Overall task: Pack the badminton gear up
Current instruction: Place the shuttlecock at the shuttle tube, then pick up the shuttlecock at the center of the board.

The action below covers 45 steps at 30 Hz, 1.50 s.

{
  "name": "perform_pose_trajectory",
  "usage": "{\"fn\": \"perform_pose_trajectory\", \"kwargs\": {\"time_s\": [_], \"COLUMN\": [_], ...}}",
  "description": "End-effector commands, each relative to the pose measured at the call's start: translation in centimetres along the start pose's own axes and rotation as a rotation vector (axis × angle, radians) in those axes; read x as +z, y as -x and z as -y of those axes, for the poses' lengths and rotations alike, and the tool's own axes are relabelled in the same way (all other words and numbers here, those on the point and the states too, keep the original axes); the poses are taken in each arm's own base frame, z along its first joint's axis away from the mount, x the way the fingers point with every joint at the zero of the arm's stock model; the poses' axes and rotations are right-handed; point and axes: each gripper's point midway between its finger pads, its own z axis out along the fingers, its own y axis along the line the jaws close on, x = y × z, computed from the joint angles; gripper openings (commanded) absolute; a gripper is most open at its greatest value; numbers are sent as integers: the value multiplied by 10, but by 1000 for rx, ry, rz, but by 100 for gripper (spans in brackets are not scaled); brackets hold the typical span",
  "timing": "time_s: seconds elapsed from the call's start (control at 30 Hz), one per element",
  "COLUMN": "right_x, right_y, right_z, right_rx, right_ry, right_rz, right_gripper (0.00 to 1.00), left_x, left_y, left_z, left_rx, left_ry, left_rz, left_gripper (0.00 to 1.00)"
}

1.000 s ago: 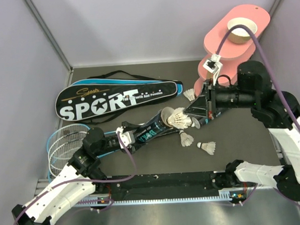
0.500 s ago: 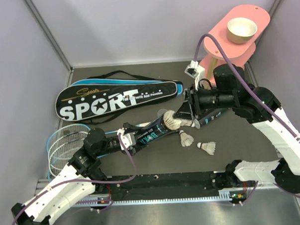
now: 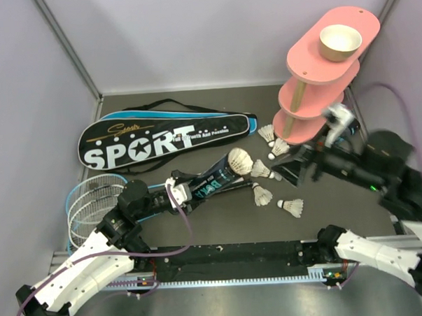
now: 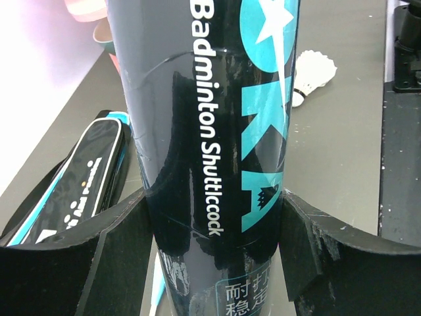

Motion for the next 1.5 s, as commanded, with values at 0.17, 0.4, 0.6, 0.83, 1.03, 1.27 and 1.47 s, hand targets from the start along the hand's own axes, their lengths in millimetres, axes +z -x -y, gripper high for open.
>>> {"fn": "perform_pose_trajectory", "kwargs": {"time_s": [0.17, 0.4, 0.6, 0.83, 1.03, 1.27, 1.47], "right_x": [5, 71, 79, 108, 116, 117, 124], "right_y": [-104, -199, -225, -250, -236, -230, -232], "right_z": [122, 148, 168, 171, 187, 189, 198], "right_rx": [77, 162, 696, 1018, 1046, 1069, 1055], "right_ry": [-513, -458, -622, -560, -602, -615, -660], "right_rz": [-60, -157, 36, 136, 255, 281, 290], "right_gripper": [88, 85, 87, 75, 62, 62, 44], "left_x": [-5, -12, -9, -7, -6, -5, -4], "left_y": [27, 29, 28, 29, 28, 30, 28], "left_z": [-31, -37, -38, -33, -33, -30, -27], "left_rx": [51, 60, 56, 45, 44, 42, 39], "left_ry": [152, 202, 198, 168, 167, 149, 133], "left_rz": [59, 72, 68, 78, 75, 83, 80], "left_gripper": [8, 7, 7, 8, 7, 7, 8]}}
